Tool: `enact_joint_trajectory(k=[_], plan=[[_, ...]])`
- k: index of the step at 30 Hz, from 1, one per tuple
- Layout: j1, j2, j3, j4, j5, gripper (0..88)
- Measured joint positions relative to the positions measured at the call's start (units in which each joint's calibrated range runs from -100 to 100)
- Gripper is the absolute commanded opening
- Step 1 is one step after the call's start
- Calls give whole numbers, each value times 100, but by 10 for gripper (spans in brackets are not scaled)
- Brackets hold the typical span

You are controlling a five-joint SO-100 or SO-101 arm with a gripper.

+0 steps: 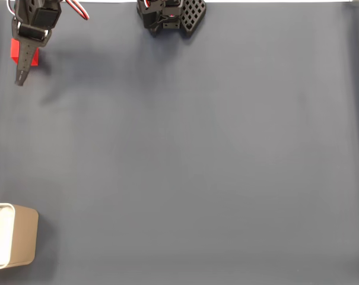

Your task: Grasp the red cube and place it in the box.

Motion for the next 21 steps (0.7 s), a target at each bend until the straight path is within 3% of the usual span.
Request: enact_joint_trajectory(k=[9,17,21], plan=[[0,0,0,-103,0,133],[-22,0,-36,-103,122,7],[-52,0,-45,-72,195,0]])
